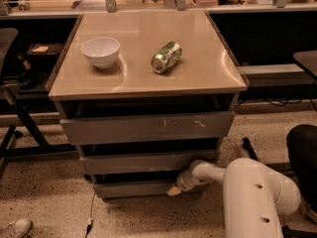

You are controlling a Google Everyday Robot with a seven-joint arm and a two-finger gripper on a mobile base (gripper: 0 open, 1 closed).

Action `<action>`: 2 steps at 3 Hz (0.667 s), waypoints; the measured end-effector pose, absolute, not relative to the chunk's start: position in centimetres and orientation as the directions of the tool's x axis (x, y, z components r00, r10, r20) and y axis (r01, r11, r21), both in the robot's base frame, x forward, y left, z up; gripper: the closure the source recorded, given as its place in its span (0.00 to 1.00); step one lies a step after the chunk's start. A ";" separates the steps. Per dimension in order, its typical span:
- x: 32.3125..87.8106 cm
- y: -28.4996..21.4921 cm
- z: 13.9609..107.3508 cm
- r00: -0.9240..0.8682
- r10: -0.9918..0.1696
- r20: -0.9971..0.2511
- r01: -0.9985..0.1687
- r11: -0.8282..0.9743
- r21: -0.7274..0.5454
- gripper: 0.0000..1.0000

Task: Open bottom drawer

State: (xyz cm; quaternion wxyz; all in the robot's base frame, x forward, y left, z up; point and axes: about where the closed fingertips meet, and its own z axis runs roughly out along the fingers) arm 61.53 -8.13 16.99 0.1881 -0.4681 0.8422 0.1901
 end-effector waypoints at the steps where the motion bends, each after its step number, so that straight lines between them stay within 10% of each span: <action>1: 61.5 -8.1 17.0 -0.491 -0.717 -0.495 -0.860 0.490 0.144 0.64; 2: 61.5 -8.1 17.0 -0.491 -0.717 -0.495 -0.860 0.489 0.144 0.88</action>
Offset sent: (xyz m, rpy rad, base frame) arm 0.0000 0.0000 0.0000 0.0000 0.0000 0.0000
